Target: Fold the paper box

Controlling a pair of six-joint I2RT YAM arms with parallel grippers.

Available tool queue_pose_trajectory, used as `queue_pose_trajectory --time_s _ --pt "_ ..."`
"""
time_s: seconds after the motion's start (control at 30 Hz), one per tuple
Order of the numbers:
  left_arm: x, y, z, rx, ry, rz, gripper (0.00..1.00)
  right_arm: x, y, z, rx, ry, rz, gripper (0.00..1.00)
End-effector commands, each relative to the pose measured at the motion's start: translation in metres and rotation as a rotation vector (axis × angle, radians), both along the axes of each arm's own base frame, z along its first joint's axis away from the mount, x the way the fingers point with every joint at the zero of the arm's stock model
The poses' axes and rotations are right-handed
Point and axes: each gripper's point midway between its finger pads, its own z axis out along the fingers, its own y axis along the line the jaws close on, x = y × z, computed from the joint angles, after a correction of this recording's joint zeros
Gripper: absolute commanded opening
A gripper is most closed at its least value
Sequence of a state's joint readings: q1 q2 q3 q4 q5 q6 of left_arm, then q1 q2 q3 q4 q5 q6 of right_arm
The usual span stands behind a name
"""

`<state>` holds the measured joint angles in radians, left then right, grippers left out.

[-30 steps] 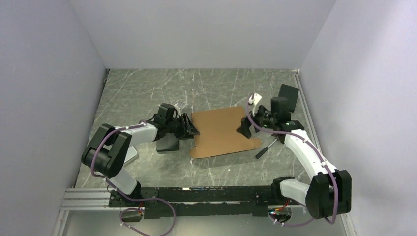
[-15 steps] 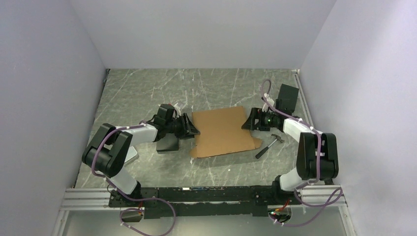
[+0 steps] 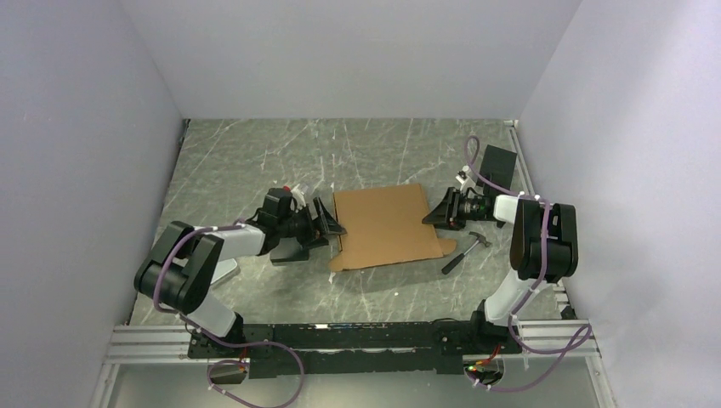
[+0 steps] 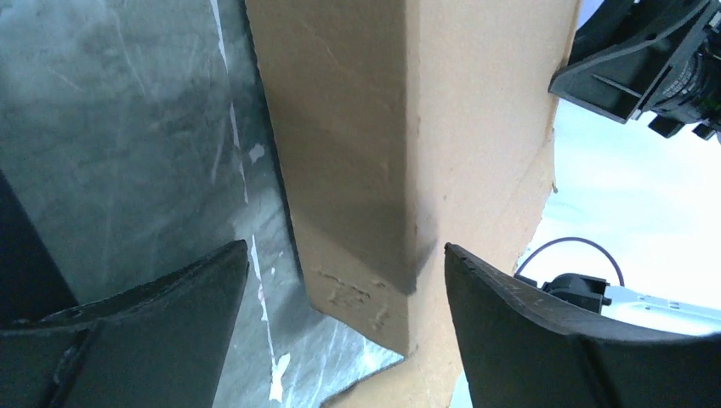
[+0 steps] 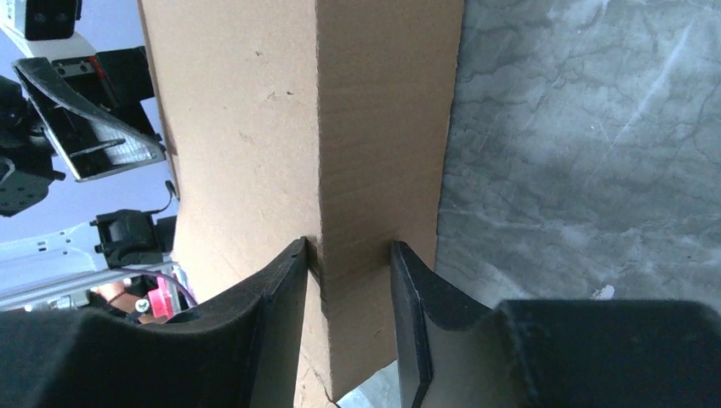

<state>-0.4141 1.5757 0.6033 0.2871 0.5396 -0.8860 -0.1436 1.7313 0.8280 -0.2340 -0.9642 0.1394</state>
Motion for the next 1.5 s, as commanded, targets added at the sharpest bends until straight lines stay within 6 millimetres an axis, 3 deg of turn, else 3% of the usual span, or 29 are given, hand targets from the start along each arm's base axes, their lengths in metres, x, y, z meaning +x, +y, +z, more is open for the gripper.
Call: queue_pose_trajectory --time_s 0.0,0.2,0.57,0.87,1.17,1.33,1.47 --pt "-0.003 0.002 0.014 -0.046 -0.046 -0.007 0.91 -0.002 -0.017 -0.028 -0.111 0.048 -0.031 0.35" --pt "-0.008 -0.005 0.012 -0.13 -0.023 -0.019 0.99 -0.004 -0.021 -0.033 -0.093 0.079 -0.045 0.34" --pt "-0.004 -0.018 0.012 -0.231 -0.004 -0.033 0.99 -0.007 -0.025 -0.04 -0.077 0.121 -0.058 0.32" --pt "0.004 -0.028 0.01 -0.333 0.021 -0.022 0.85 -0.008 -0.023 -0.04 -0.056 0.13 -0.052 0.32" --pt "0.01 -0.043 0.018 -0.332 -0.005 -0.03 0.8 -0.009 -0.022 -0.04 -0.043 0.136 -0.043 0.33" --pt "0.011 -0.043 0.038 -0.377 -0.066 -0.006 0.76 -0.009 -0.023 -0.044 -0.051 0.148 -0.047 0.33" --pt "0.01 -0.043 0.065 -0.482 -0.146 -0.012 0.76 -0.01 -0.023 -0.046 -0.057 0.156 -0.047 0.33"
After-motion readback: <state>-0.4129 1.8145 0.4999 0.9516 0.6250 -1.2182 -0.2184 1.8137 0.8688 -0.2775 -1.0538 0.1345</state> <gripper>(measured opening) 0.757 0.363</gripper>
